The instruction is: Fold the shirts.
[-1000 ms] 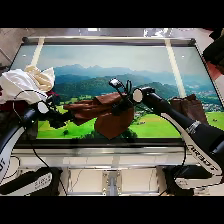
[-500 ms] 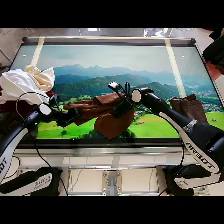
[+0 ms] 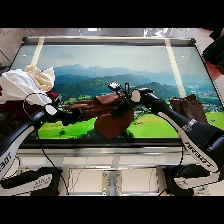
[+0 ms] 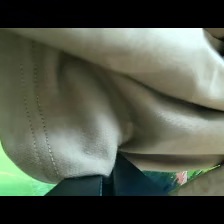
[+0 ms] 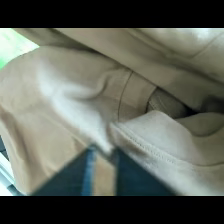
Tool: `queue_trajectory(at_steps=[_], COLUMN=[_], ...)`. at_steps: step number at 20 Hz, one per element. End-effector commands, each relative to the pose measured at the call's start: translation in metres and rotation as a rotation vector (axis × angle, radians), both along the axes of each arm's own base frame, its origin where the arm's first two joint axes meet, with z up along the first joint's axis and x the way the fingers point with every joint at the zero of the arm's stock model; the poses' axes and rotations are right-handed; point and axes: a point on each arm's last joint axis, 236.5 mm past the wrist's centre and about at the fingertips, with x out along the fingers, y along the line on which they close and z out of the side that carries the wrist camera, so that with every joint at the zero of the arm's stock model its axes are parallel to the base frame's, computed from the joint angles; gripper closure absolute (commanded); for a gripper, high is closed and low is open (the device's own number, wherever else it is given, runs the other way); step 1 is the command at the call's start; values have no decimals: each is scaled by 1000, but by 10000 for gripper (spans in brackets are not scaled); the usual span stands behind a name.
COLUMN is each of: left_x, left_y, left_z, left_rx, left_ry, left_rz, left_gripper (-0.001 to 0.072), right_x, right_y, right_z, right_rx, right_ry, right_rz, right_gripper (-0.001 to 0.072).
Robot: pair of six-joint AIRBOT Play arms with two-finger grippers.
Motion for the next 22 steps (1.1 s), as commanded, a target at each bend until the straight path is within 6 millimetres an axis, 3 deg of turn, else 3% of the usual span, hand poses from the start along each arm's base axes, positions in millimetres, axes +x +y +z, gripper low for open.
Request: queue_trajectory(at_steps=[1, 2, 3, 4, 5, 8, 10, 14, 17, 18, 20, 22], left_x=[7, 8, 9, 10, 11, 11, 11, 11, 11, 11, 11, 14], left_y=[-1, -1, -2, -2, -2, -2, -2, -2, -2, -2, -2, 0], left_z=[6, 10, 14, 17, 19, 22, 22, 22, 22, 22, 22, 27], left_rx=[-12, -13, -14, -16, -16, -18, -18, -18, -18, -18, -18, -12], left_ry=[-29, -40, -50, -60, -66, -73, -72, -73, -73, -73, -73, -95], left_rz=[21, 21, 21, 21, 21, 21, 21, 21, 21, 21, 21, 8], left_gripper=[697, 697, 697, 697, 697, 697, 697, 697, 697, 697, 697, 696], right_x=[1, 5, 9, 13, 12, 22, 22, 1, -3, -4, 5, 15], right_y=[-3, -6, -8, -8, -4, 6, 5, -19, -18, -18, -13, -8], right_z=[-12, -15, -16, -13, -7, 15, 16, -15, -33, -38, -37, -22], right_rx=[-23, -32, -31, -19, -2, 29, 22, -112, -126, -135, -120, -100], right_ry=[12, 6, -3, -9, 3, -32, -31, 60, 102, 106, 75, 44], right_rz=[2, -3, -13, -23, -25, -15, -8, 83, 86, 91, 77, 68], right_gripper=[701, 688, 567, 221, 23, 26, 66, 94, 95, 144, 705, 704])
